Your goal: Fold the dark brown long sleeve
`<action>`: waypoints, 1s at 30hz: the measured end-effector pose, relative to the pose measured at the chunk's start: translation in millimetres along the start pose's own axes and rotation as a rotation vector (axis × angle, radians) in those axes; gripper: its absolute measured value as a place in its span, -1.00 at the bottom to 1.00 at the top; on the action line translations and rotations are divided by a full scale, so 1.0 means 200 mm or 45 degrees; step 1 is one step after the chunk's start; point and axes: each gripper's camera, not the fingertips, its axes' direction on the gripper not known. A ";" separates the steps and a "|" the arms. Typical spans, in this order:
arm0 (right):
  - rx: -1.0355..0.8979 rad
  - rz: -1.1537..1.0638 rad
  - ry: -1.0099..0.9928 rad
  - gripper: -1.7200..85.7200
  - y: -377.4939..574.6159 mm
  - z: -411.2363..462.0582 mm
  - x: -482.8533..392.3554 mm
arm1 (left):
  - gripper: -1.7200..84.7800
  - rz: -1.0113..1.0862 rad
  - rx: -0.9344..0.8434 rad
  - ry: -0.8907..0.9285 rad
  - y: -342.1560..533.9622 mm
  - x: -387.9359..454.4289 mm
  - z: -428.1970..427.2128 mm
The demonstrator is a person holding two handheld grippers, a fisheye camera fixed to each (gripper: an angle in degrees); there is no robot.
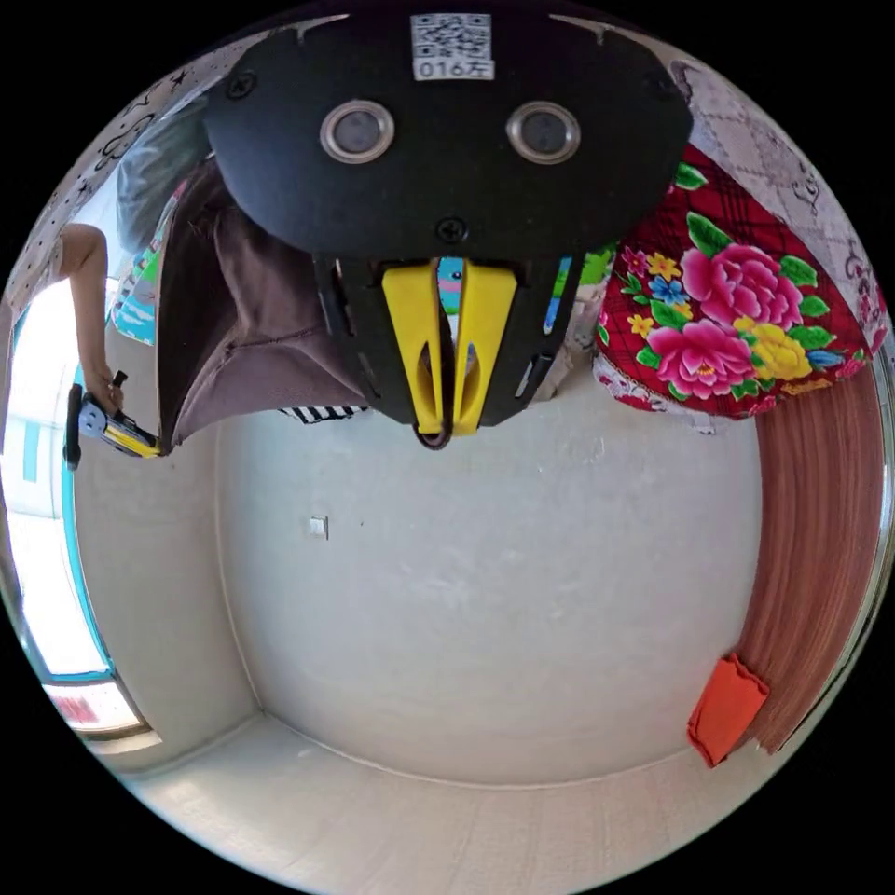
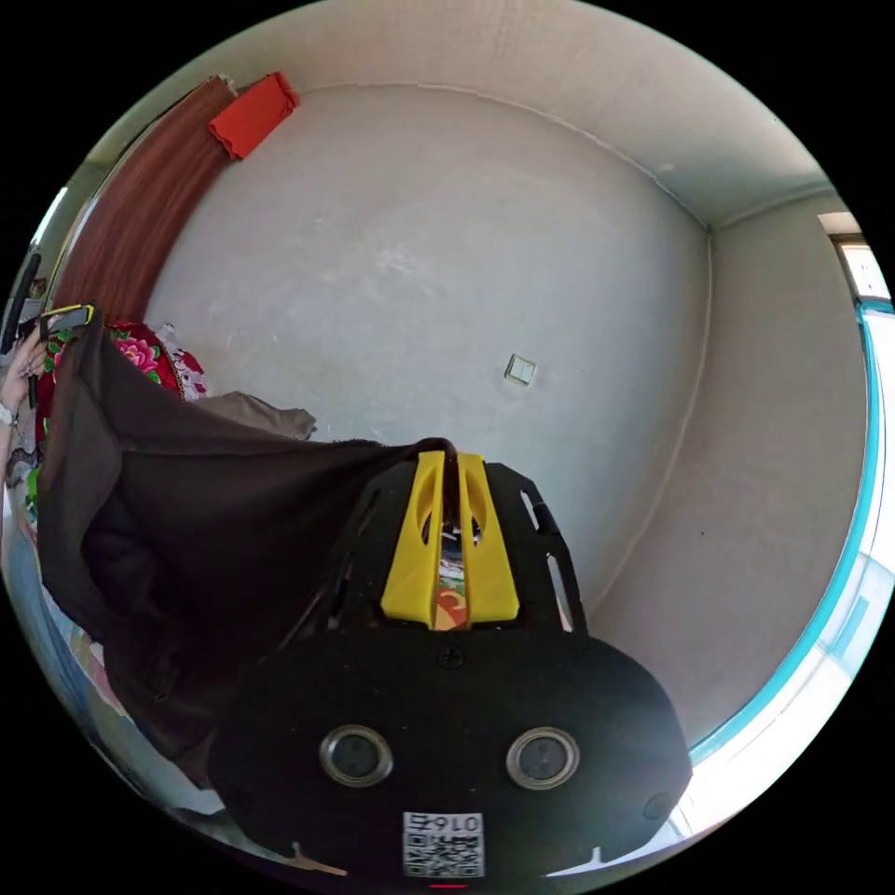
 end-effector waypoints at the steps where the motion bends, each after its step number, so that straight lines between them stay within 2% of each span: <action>1: 0.005 -0.014 0.018 -0.94 -0.04 0.00 0.01 | -0.98 0.009 0.046 0.007 -0.10 0.01 -0.03; 4: 0.168 -0.016 0.151 -0.94 -0.23 -0.11 0.05 | -0.98 0.170 0.212 -0.066 -0.29 0.12 -0.16; 7: 0.301 -0.070 0.323 -0.94 -0.42 -0.23 0.07 | -0.98 0.256 0.268 -0.153 -0.44 0.18 -0.20; 9: 0.384 -0.108 0.412 -0.94 -0.56 -0.28 0.09 | -0.98 0.244 0.252 -0.074 -0.49 0.16 -0.17; 11: 0.387 -0.145 0.419 -0.94 -0.63 -0.28 0.09 | -0.98 0.282 0.141 0.025 -0.49 0.15 -0.07; 13: 0.275 -0.271 0.352 -0.94 -0.66 -0.22 0.06 | -0.98 0.315 -0.117 0.139 -0.39 0.14 0.15; 14: 0.157 -0.374 0.268 -0.94 -0.65 -0.15 0.03 | -0.98 0.319 -0.189 0.173 -0.35 0.14 0.22; 16: -0.011 -0.480 0.095 -0.94 -0.60 -0.04 -0.01 | -0.98 0.329 -0.530 0.319 -0.14 0.14 0.51; 17: -0.131 -0.566 -0.017 -0.94 -0.55 0.05 -0.06 | -0.98 0.340 -0.620 0.364 -0.08 0.15 0.58; 19: -0.326 -0.731 -0.171 -0.94 -0.46 0.16 -0.13 | -0.98 0.393 -0.971 0.608 0.18 0.20 0.83; 21: -0.556 -0.962 -0.412 -0.94 -0.32 0.27 -0.24 | -0.98 0.368 -1.220 0.814 0.38 0.24 1.01; 22: -0.589 -1.005 -0.472 -0.94 -0.30 0.29 -0.26 | -0.98 0.375 -1.346 0.924 0.48 0.26 1.10; 24: -0.676 -1.134 -0.562 -0.93 -0.24 0.36 -0.33 | -0.98 0.390 -1.443 0.964 0.54 0.27 1.23; 26: -0.679 -1.130 -0.521 -0.93 -0.28 0.46 -0.33 | -0.98 0.326 -1.379 0.833 0.47 0.20 1.38; 28: -0.677 -0.960 -0.457 -0.92 -0.39 0.62 -0.27 | -0.97 0.110 -1.153 0.579 0.32 0.03 1.60; 30: -0.662 -0.670 -0.378 -0.91 -0.52 0.89 -0.18 | -0.95 -0.008 -1.013 0.456 0.29 -0.06 1.75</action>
